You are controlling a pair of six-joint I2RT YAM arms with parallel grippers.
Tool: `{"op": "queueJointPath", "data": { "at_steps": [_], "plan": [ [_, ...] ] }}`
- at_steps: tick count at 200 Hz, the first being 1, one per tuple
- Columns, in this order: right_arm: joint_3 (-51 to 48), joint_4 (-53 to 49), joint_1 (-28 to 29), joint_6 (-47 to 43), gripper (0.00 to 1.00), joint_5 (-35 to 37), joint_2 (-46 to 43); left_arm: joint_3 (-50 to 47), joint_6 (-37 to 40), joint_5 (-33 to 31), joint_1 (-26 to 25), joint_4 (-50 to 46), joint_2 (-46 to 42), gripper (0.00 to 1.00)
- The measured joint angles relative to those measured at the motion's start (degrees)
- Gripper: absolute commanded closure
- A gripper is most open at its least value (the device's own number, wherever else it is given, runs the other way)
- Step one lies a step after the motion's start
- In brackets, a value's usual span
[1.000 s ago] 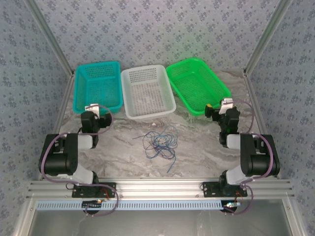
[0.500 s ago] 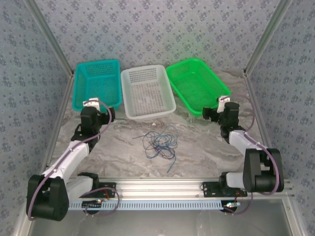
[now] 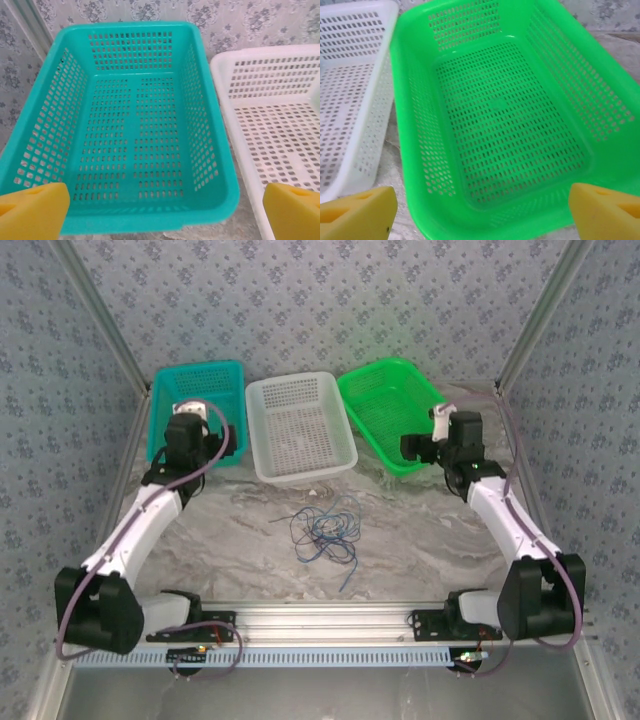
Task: Untangle the cables
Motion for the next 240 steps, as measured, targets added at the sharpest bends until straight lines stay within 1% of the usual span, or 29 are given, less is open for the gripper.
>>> {"op": "queueJointPath", "data": {
  "at_steps": [13,46,61,76,105,135,162,186,214,240],
  "plan": [
    [3.7,-3.2,0.2,0.9,0.16,-0.1,3.4,2.8,0.0,1.4,1.7,-2.0,3.5,0.02],
    [13.6,-11.9,-0.8,4.2,0.28,-1.6,15.7,9.5,-0.2,4.9,4.5,-8.1,13.9,0.14],
    [16.6,-14.8,-1.0,5.4,0.30,-2.3,20.0,11.7,-0.4,6.1,4.6,-10.6,17.6,0.15],
    [17.5,-16.7,-1.0,6.1,0.30,-2.7,22.3,12.7,-0.6,7.2,4.6,-12.4,20.2,0.15],
    [17.5,-19.0,-0.4,7.3,0.32,-3.2,23.2,12.7,-1.5,8.8,4.6,-14.1,20.8,0.16],
    [17.4,-20.3,0.3,8.0,0.35,-4.0,23.3,12.4,-2.0,11.6,4.6,-14.2,20.9,0.20],
    [15.3,-20.5,0.9,9.7,0.36,-4.9,23.3,12.2,-2.6,15.2,4.5,-14.2,21.9,0.24],
    [12.4,-20.5,1.1,11.5,0.36,-5.9,23.1,11.9,-2.7,16.9,4.4,-13.7,22.1,0.26],
    [7.9,-20.1,1.8,14.8,0.37,-6.7,21.5,10.9,-2.4,17.8,2.7,-12.1,22.0,0.27],
    [3.6,-17.9,3.4,19.5,0.37,-7.2,19.5,9.6,-2.4,19.4,-0.7,-11.8,21.8,0.27]
  ]
}}
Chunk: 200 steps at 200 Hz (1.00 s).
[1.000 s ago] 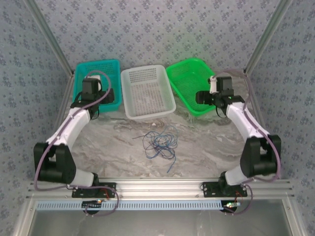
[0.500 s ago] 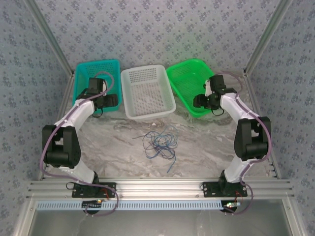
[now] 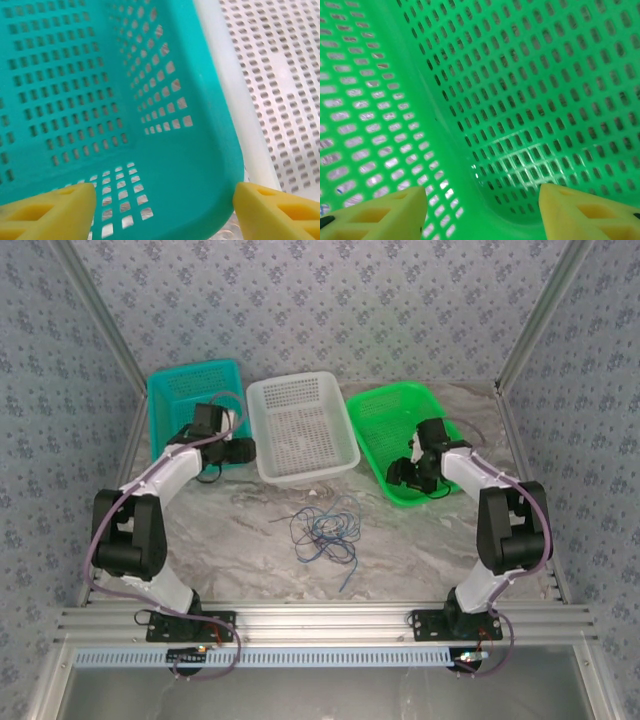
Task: Untangle the cables
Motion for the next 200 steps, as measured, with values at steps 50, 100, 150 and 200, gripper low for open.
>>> {"op": "queueJointPath", "data": {
  "at_steps": [50,100,150,200],
  "plan": [
    [-5.3,6.1,1.9,9.9,0.38,-0.1,-4.6,-4.8,0.3,1.4,-2.8,-0.9,-3.0,0.27],
    [-5.3,8.3,4.5,14.6,0.37,2.7,-6.4,-7.2,0.7,1.3,-2.8,-4.2,-8.9,0.27],
    [-4.6,5.8,5.9,11.2,0.32,7.0,-12.4,-7.6,1.4,1.9,-2.8,-5.9,-14.1,0.27],
    [-2.1,1.9,12.9,2.4,0.28,9.1,-20.5,-10.4,5.7,4.7,-7.4,-7.0,-20.6,0.26]
  ]
}}
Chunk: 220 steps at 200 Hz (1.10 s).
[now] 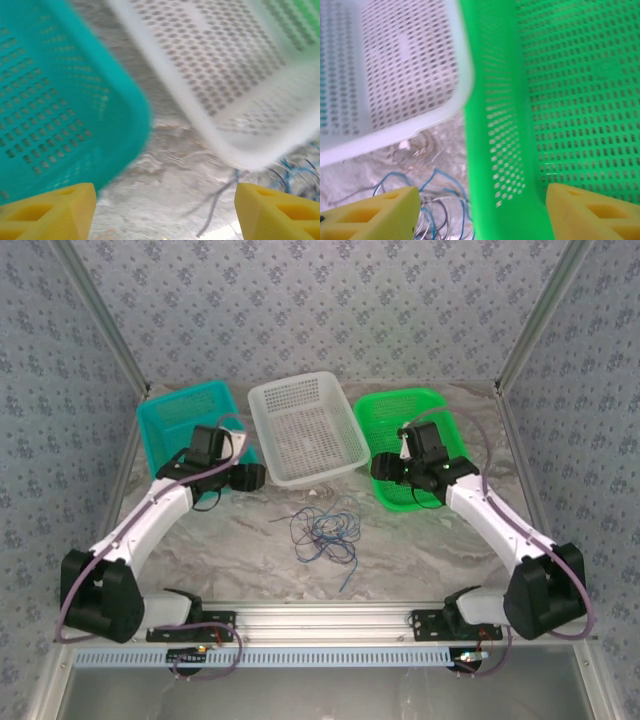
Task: Untangle the cables
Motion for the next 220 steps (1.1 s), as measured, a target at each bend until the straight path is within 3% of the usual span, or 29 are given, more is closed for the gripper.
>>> {"op": "queueJointPath", "data": {
  "at_steps": [42,94,157,178,220],
  "plan": [
    [-4.7,3.6,3.1,-1.8,0.28,-2.4,-3.2,-4.5,4.1,3.8,-13.0,0.7,-4.2,0.26],
    [-6.5,5.0,4.5,-1.7,0.28,-2.6,-3.3,-10.4,4.1,5.4,-17.9,2.6,-3.5,0.27],
    [-7.8,5.5,6.1,-1.0,0.28,-1.7,-5.7,-8.5,3.9,2.2,-20.9,5.6,7.6,0.38],
    [-8.8,5.5,6.2,-0.7,0.27,-1.1,-7.1,-7.6,3.6,0.9,-20.9,7.1,9.8,0.49],
    [-10.3,5.4,6.2,-0.2,0.27,0.0,-9.3,-7.3,2.8,0.2,-21.5,9.2,10.6,0.89]
  ]
}}
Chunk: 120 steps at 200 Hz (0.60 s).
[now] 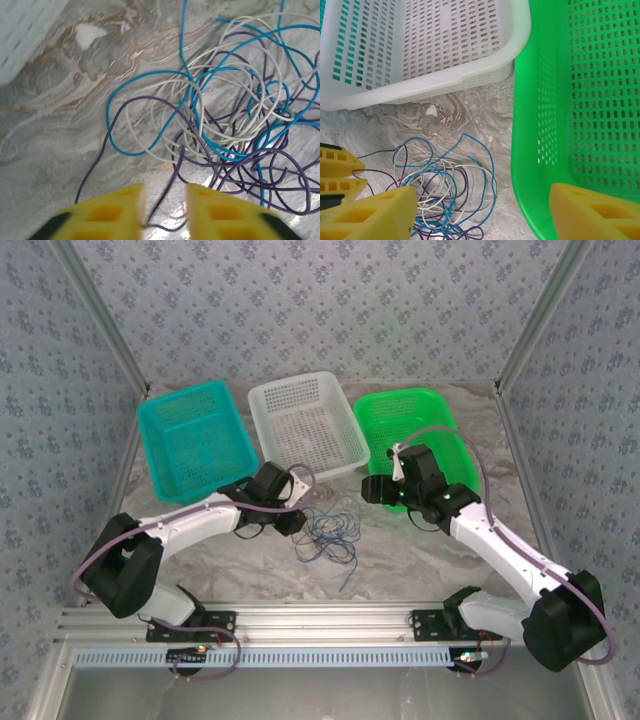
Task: Untangle the cables
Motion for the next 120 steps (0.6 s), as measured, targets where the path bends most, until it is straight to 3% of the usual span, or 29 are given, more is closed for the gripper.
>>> {"op": "queueJointPath", "data": {
  "at_steps": [18,46,120],
  "plan": [
    [-0.4,-0.1,0.7,0.2,0.27,0.8,-0.4,0.1,-0.2,-0.7,-0.7,0.3,-0.1,0.96],
    [-0.7,0.0,3.1,0.2,0.27,2.5,-1.0,0.2,-1.2,-0.9,-1.3,-0.1,-1.7,0.96],
    [-10.8,10.0,12.3,0.2,0.15,4.2,-5.9,1.0,-10.1,-1.2,-1.5,1.7,-20.4,0.93]
  ]
}}
